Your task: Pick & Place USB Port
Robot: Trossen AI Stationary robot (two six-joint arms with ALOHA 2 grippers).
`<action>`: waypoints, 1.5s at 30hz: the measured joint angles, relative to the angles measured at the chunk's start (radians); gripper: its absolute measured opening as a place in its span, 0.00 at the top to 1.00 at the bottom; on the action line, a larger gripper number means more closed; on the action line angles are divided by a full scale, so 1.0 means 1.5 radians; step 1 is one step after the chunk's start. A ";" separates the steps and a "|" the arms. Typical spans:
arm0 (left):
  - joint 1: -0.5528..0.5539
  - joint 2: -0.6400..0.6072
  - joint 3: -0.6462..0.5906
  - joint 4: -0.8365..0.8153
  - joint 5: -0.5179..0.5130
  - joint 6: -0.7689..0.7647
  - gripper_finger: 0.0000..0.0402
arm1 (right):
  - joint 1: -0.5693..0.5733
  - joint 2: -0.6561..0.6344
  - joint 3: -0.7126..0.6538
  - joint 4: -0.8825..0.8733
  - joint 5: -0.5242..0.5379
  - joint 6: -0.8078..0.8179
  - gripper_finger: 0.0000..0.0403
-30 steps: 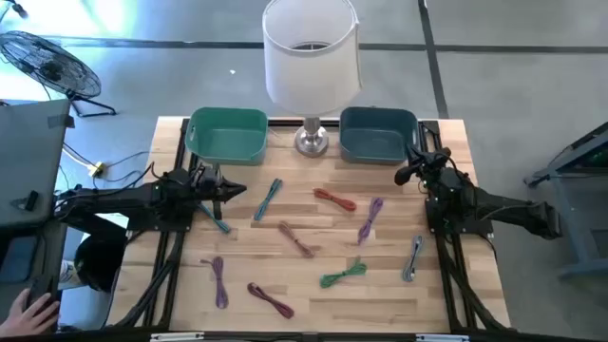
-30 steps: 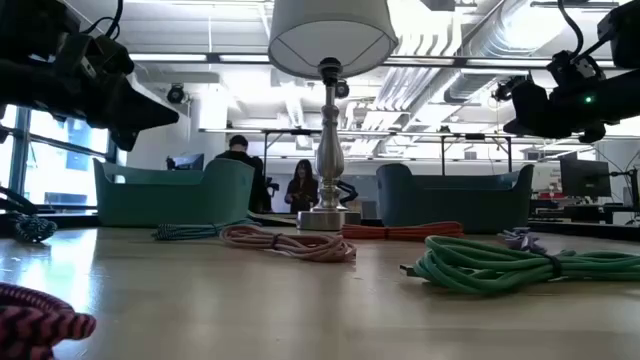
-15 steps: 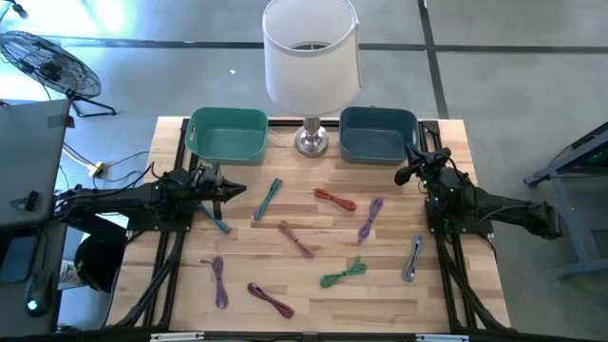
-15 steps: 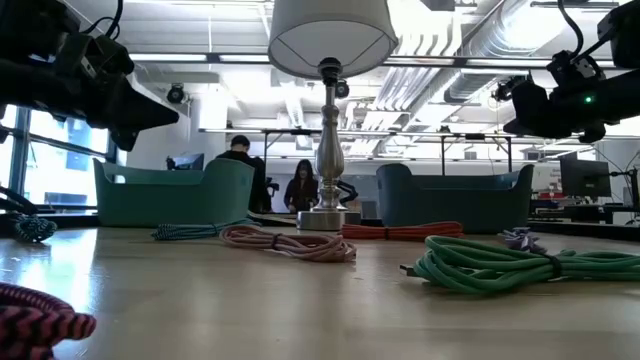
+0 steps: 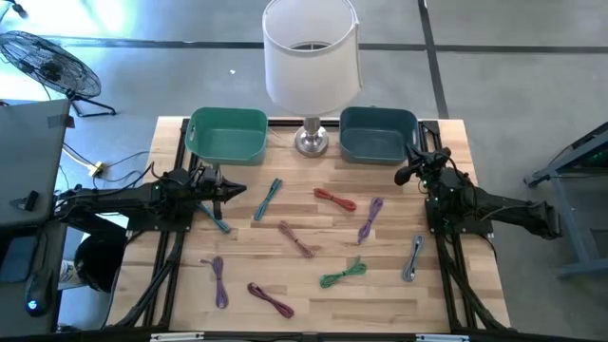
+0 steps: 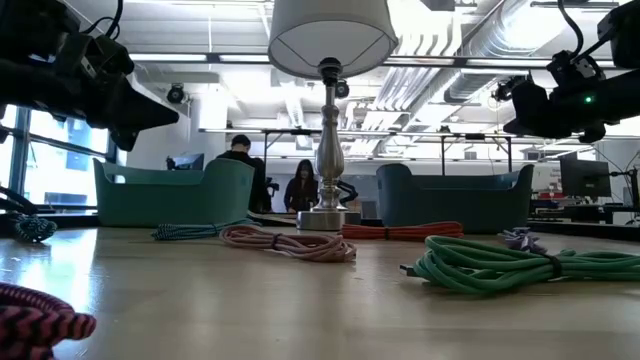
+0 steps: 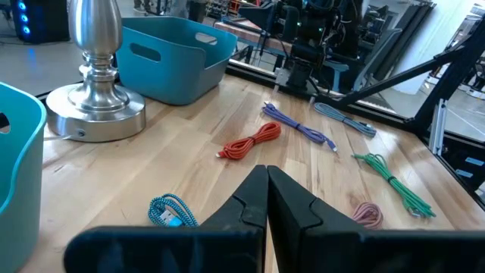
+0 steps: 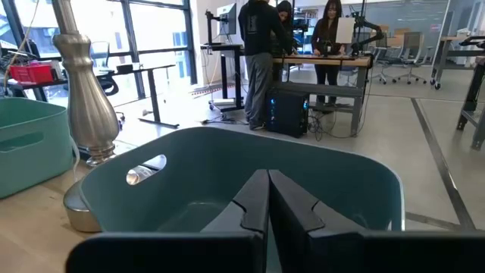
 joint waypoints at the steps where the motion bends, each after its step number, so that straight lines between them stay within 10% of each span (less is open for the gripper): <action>1: 0.000 0.000 0.000 0.000 0.000 0.000 1.00 | 0.000 0.000 0.000 0.000 0.000 0.000 0.99; 20: 0.000 0.000 0.000 0.000 -0.004 0.003 1.00 | 0.000 0.000 0.000 0.000 0.000 0.000 0.99; 37: 0.000 0.000 0.000 -0.002 -0.173 0.065 1.00 | 0.000 0.000 0.000 0.000 -0.001 0.002 0.99; 45: 0.000 0.000 0.000 0.002 -0.153 0.041 1.00 | 0.000 0.003 0.001 0.067 -0.195 0.186 0.99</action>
